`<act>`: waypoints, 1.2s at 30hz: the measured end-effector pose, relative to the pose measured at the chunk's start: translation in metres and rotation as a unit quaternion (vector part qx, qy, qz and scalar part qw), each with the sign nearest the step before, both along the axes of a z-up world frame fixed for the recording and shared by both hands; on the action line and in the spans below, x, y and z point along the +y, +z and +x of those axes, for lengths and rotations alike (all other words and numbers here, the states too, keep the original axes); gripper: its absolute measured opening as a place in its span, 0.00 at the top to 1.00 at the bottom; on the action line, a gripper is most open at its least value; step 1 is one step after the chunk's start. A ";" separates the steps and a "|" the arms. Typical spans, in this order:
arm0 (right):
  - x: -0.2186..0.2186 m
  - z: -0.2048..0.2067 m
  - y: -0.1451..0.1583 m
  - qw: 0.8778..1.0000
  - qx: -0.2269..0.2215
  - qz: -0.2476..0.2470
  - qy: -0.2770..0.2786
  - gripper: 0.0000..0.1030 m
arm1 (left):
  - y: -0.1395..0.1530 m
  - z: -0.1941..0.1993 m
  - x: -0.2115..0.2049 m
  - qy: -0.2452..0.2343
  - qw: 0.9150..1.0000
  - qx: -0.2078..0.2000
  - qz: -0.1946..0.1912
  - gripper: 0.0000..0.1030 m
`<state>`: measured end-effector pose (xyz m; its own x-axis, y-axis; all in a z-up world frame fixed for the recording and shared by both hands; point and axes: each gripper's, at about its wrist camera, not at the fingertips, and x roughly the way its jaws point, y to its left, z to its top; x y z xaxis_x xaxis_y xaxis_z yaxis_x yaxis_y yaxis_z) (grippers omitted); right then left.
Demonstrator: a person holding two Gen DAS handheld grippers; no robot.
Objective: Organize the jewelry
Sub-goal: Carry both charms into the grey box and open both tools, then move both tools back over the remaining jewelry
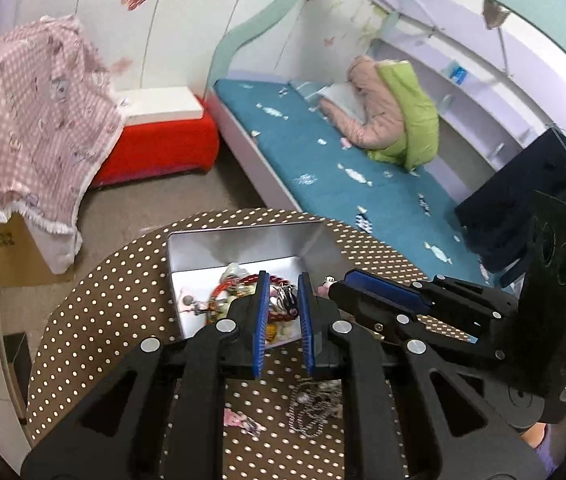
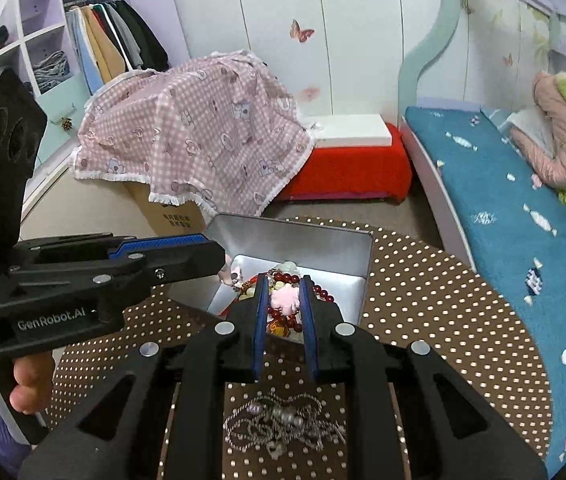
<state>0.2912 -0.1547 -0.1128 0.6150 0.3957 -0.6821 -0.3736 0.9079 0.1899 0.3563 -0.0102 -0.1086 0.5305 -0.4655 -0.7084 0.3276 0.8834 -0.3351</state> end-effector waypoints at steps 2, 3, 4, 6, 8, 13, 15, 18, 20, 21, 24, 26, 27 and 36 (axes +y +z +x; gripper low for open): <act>0.001 0.007 -0.009 1.000 0.013 0.004 0.001 0.86 | -0.010 0.005 0.003 0.006 1.000 0.011 0.003 0.86; 0.002 0.009 -0.013 1.000 0.018 0.005 0.003 0.86 | -0.016 0.009 0.003 0.009 1.000 0.021 0.007 0.85; 0.004 0.011 -0.014 1.000 0.020 0.004 0.004 0.86 | -0.020 0.009 0.003 0.010 1.000 0.026 0.008 0.85; 0.006 0.012 -0.017 1.000 0.024 0.002 0.005 0.86 | -0.026 0.009 0.004 0.012 1.000 0.027 0.009 0.85; 0.007 0.015 -0.019 1.000 0.027 0.003 0.006 0.86 | -0.030 0.010 0.003 0.012 0.999 0.029 0.008 0.85; 0.008 0.017 -0.021 1.000 0.030 0.004 0.006 0.86 | -0.031 0.008 -0.003 0.008 1.000 0.026 0.012 0.85; 0.008 0.018 -0.022 0.999 0.033 0.007 0.006 0.86 | -0.030 0.007 -0.005 0.009 1.000 0.026 0.014 0.84; 0.009 0.019 -0.024 0.999 0.037 0.009 0.006 0.86 | -0.031 0.006 -0.005 0.013 0.999 0.027 0.015 0.79; 0.008 0.019 -0.025 0.999 0.038 0.010 0.005 0.85 | -0.031 0.004 -0.003 0.015 0.999 0.028 0.014 0.75; 0.008 0.019 -0.025 0.999 0.039 0.012 0.003 0.84 | -0.031 0.003 -0.002 0.017 0.999 0.030 0.011 0.75; 0.004 0.016 -0.022 0.999 0.034 0.018 -0.003 0.83 | -0.026 -0.002 0.002 0.019 0.999 0.029 0.007 0.75; 0.002 0.010 -0.015 0.999 0.027 0.020 -0.002 0.82 | -0.021 -0.008 0.007 0.020 1.000 0.022 0.005 0.75; 0.000 0.006 -0.011 1.000 0.022 0.022 -0.001 0.77 | -0.016 -0.013 0.010 0.021 1.000 0.017 0.001 0.73; -0.015 -0.045 0.019 0.999 -0.033 0.009 -0.008 0.61 | 0.015 -0.073 0.020 0.030 0.998 -0.042 0.019 0.54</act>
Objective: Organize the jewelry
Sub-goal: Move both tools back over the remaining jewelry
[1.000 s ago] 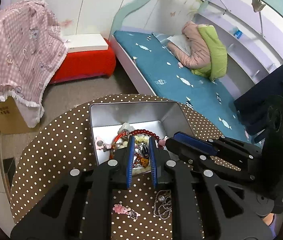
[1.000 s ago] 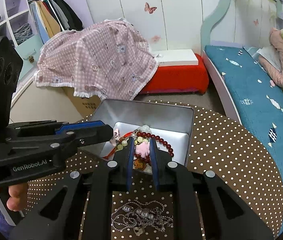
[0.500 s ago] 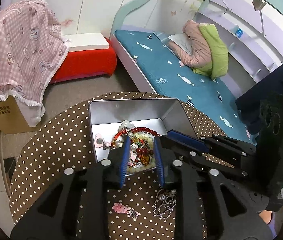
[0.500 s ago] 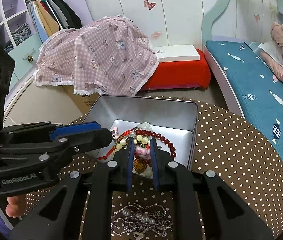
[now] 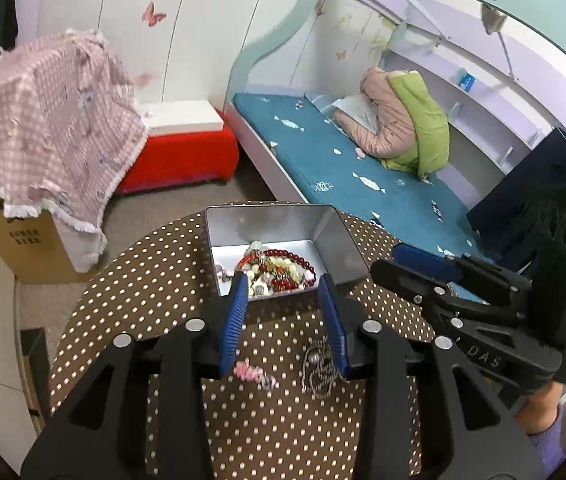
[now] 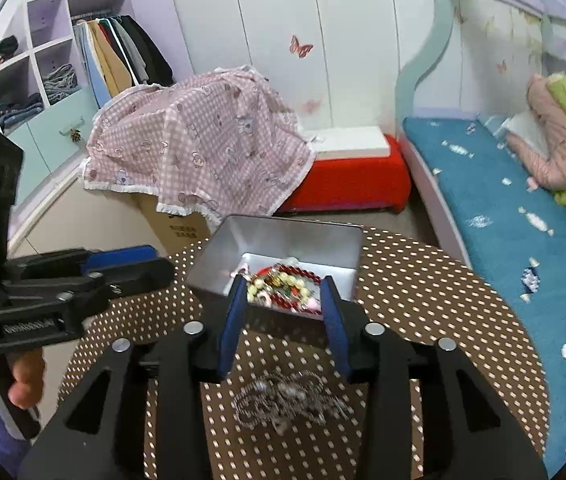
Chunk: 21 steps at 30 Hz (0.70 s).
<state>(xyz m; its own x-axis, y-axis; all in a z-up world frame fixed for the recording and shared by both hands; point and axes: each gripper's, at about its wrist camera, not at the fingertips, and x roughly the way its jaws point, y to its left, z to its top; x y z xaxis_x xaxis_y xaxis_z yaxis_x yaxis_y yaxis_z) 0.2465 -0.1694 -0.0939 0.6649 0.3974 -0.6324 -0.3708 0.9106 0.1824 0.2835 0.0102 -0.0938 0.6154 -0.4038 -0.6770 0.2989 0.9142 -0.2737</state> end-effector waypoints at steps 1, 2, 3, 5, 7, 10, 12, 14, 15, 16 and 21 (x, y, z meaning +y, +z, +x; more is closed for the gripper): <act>-0.002 -0.007 -0.001 1.000 -0.004 -0.005 -0.003 0.61 | 0.001 -0.011 0.001 0.010 1.000 -0.012 0.011 0.42; -0.003 -0.010 -0.002 1.000 -0.007 -0.009 -0.006 0.59 | 0.000 -0.016 0.001 0.018 0.999 -0.021 0.021 0.39; -0.006 -0.015 -0.004 1.000 -0.008 -0.015 -0.011 0.57 | -0.001 -0.023 0.000 0.023 0.999 -0.029 0.032 0.39; -0.012 -0.021 -0.012 1.000 -0.001 -0.015 -0.015 0.56 | -0.011 -0.032 -0.001 0.024 0.998 -0.027 0.048 0.39; -0.018 -0.026 -0.024 1.000 0.011 -0.014 -0.020 0.56 | -0.028 -0.035 -0.002 0.023 0.998 -0.010 0.054 0.39; -0.025 -0.032 -0.041 0.999 0.033 -0.007 -0.028 0.56 | -0.051 -0.031 0.001 0.033 0.998 0.020 0.050 0.39; -0.028 -0.036 -0.053 0.998 0.046 -0.004 -0.030 0.56 | -0.065 -0.030 0.001 0.043 0.997 0.037 0.046 0.39; -0.027 -0.037 -0.059 0.998 0.055 -0.003 -0.029 0.55 | -0.073 -0.030 0.002 0.044 0.997 0.049 0.031 0.39; -0.028 -0.038 -0.063 0.998 0.059 0.000 -0.030 0.55 | -0.078 -0.030 0.002 0.044 0.997 0.057 0.020 0.39; -0.030 -0.039 -0.066 0.997 0.064 0.005 -0.029 0.55 | -0.082 -0.028 0.001 0.049 0.997 0.066 0.010 0.39; -0.029 -0.042 -0.076 0.997 0.075 0.009 -0.027 0.52 | -0.094 -0.026 -0.011 0.063 0.995 0.072 0.028 0.39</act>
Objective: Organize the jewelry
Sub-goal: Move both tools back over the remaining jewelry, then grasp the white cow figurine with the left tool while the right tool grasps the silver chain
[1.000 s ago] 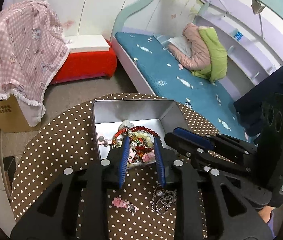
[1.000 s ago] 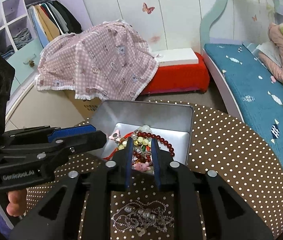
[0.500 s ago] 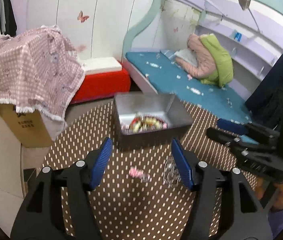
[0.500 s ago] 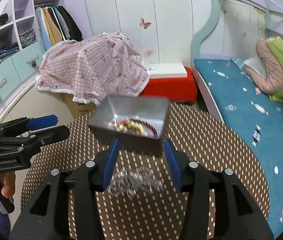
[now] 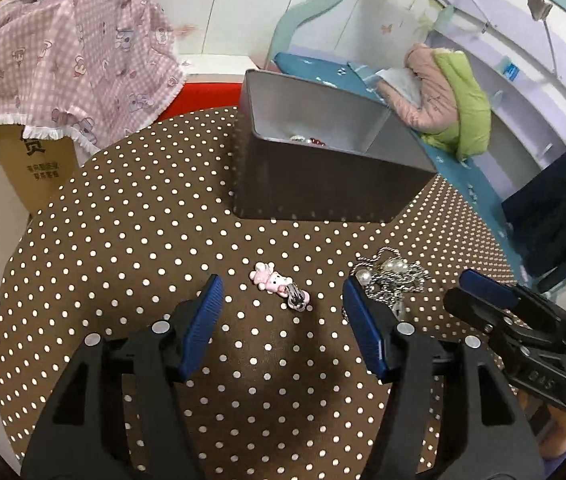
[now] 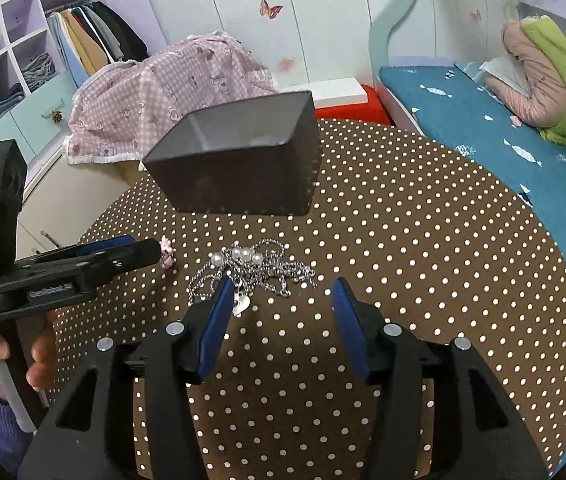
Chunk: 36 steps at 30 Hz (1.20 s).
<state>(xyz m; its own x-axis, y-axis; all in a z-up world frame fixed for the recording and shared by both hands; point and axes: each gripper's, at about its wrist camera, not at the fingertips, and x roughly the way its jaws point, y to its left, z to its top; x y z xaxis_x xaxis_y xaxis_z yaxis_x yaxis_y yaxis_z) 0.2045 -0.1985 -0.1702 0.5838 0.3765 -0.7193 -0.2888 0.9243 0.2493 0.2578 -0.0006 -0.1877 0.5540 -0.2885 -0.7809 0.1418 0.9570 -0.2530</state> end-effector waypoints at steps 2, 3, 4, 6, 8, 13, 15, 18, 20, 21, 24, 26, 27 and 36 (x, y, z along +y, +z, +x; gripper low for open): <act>-0.001 0.000 -0.001 1.000 0.001 0.001 0.000 0.52 | -0.003 0.003 -0.006 0.003 1.000 -0.002 0.015 0.39; -0.001 0.000 -0.001 1.000 0.000 0.002 0.001 0.51 | -0.006 0.003 -0.010 0.003 1.000 -0.001 0.022 0.40; -0.001 0.001 -0.001 1.000 0.001 0.003 0.001 0.51 | -0.008 0.004 -0.012 0.004 0.999 -0.003 0.031 0.40; 0.000 0.001 -0.002 1.000 0.001 0.002 0.003 0.51 | -0.010 0.005 -0.021 -0.001 0.999 -0.010 0.049 0.46; 0.001 0.002 -0.003 1.000 0.000 -0.005 0.007 0.51 | -0.012 0.007 -0.026 -0.007 0.998 -0.017 0.068 0.56; 0.012 0.010 -0.002 0.999 -0.011 -0.027 0.024 0.51 | -0.015 0.004 -0.027 -0.020 0.996 -0.028 0.084 0.71; 0.018 0.014 -0.001 0.998 -0.018 -0.042 0.030 0.54 | -0.015 0.003 -0.023 -0.027 0.996 -0.027 0.078 0.71; 0.028 0.023 0.000 0.996 -0.022 -0.067 0.046 0.65 | -0.014 0.000 -0.016 -0.041 0.997 -0.023 0.056 0.72; 0.034 0.029 0.000 0.995 -0.023 -0.082 0.056 0.69 | -0.012 -0.001 -0.013 -0.047 0.997 -0.021 0.049 0.74; 0.036 0.031 -0.001 0.994 -0.023 -0.091 0.062 0.70 | -0.012 -0.001 -0.011 -0.048 0.998 -0.021 0.046 0.83; 0.042 0.034 -0.004 0.991 -0.019 -0.100 0.082 0.70 | -0.011 -0.002 -0.006 -0.055 0.998 -0.017 0.035 0.85; 0.045 0.036 -0.006 0.991 -0.015 -0.097 0.096 0.70 | -0.011 -0.003 -0.009 -0.064 0.997 -0.018 0.040 0.85; 0.048 0.036 -0.007 0.990 -0.011 -0.097 0.105 0.70 | -0.012 -0.003 -0.010 -0.066 0.997 -0.017 0.041 0.85; 0.052 0.037 -0.006 0.987 -0.011 -0.108 0.119 0.94 | -0.015 -0.002 -0.010 -0.077 0.996 -0.018 0.031 0.84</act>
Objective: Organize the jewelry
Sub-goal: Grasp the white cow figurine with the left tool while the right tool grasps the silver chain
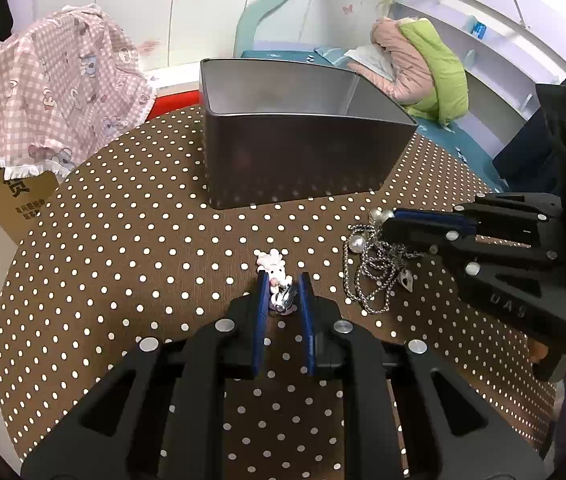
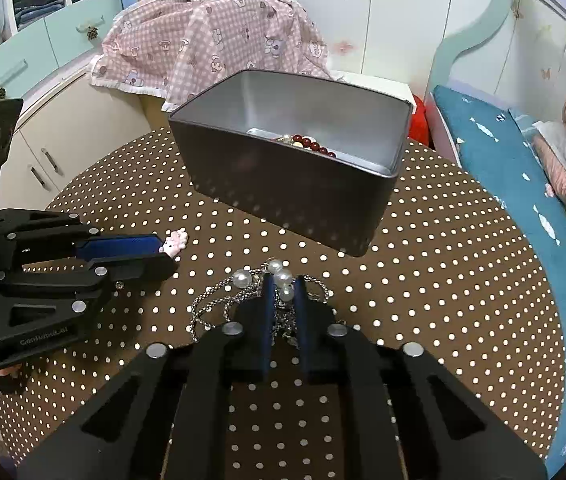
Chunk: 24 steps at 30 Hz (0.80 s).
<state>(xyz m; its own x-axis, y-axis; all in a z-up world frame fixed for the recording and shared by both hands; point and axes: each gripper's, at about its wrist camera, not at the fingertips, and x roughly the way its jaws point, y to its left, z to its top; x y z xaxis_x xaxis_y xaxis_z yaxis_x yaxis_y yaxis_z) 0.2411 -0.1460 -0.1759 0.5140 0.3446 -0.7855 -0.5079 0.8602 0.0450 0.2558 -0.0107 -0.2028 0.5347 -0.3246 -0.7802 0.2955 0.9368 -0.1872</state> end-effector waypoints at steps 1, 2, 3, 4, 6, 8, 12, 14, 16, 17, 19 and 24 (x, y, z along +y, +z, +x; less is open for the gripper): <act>-0.002 -0.002 0.002 1.000 -0.004 0.003 -0.002 0.94 | 0.000 0.000 0.001 0.001 1.000 0.001 -0.002 0.84; -0.004 -0.003 0.005 1.000 -0.005 0.009 -0.003 0.94 | 0.000 0.000 0.001 0.001 1.000 0.002 -0.005 0.84; -0.006 -0.004 0.008 1.000 -0.008 0.013 -0.004 0.94 | -0.001 0.001 0.003 0.001 1.000 0.002 -0.008 0.81; -0.009 -0.006 0.013 1.000 -0.014 0.019 -0.007 0.94 | -0.001 0.002 0.004 0.000 1.000 0.002 -0.011 0.79; -0.013 -0.010 0.021 0.999 -0.020 0.029 -0.008 0.94 | 0.000 0.003 0.002 0.000 1.000 0.000 -0.004 0.78; -0.017 -0.015 0.032 0.999 -0.028 0.041 -0.008 0.94 | 0.000 0.004 -0.003 0.002 1.000 -0.003 0.011 0.78; -0.025 -0.023 0.055 0.997 -0.047 0.054 -0.011 0.94 | 0.000 0.003 -0.014 -0.001 0.999 -0.018 0.047 0.83; -0.028 -0.028 0.068 0.996 -0.059 0.062 -0.012 0.94 | -0.001 0.002 -0.016 -0.001 0.998 -0.025 0.062 0.88; -0.028 -0.031 0.078 0.995 -0.069 0.065 -0.016 0.94 | 0.001 0.002 -0.013 -0.002 0.999 -0.016 0.047 0.88; -0.028 -0.032 0.082 0.995 -0.074 0.067 -0.016 0.94 | 0.003 0.002 -0.012 -0.003 0.999 -0.015 0.042 0.88; -0.030 -0.036 0.090 0.994 -0.080 0.073 -0.017 0.94 | 0.012 -0.002 -0.010 -0.007 0.999 -0.025 0.028 0.88; -0.033 -0.036 0.107 0.992 -0.096 0.077 -0.026 0.94 | 0.052 -0.009 -0.007 -0.027 0.998 -0.048 -0.014 0.88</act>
<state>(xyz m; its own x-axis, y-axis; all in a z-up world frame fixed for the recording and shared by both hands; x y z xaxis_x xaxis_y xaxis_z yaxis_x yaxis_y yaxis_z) 0.2047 -0.1791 -0.0685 0.6692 0.4220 -0.6117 -0.4754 0.8757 0.0840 0.2467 -0.0180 -0.1509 0.5875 -0.3755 -0.7168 0.3637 0.9138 -0.1806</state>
